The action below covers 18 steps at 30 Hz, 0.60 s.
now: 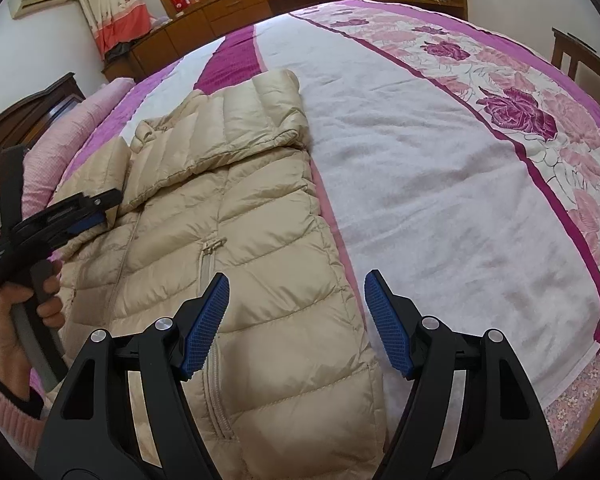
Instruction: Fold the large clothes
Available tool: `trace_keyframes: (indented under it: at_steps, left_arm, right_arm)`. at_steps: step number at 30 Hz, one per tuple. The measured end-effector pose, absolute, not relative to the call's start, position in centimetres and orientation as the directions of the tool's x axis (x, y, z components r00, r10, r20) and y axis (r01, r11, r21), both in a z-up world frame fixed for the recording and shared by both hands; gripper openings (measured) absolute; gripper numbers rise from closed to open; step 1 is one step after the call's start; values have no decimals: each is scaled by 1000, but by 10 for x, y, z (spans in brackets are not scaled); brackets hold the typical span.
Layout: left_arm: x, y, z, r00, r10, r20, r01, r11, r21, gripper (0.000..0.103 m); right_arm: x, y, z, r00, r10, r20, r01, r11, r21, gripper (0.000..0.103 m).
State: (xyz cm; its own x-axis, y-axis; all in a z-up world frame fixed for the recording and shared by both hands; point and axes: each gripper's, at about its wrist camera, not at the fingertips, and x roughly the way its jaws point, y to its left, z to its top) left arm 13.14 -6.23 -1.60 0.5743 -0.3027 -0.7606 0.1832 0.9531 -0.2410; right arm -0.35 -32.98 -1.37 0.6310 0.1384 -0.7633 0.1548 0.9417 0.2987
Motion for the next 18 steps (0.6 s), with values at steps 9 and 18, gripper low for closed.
trace_keyframes:
  at_steps: [9,18]
  left_arm:
    - [94,-26,1,555,-255,-792,144,967,-211,73]
    - [70,48,-1,550,-116,-827,4,991,-136,73]
  right_arm:
    - [1,-306,3,639,159,-753,93,955,280,70]
    - [28,-244,28,627,241,-741,-38,960,279,70]
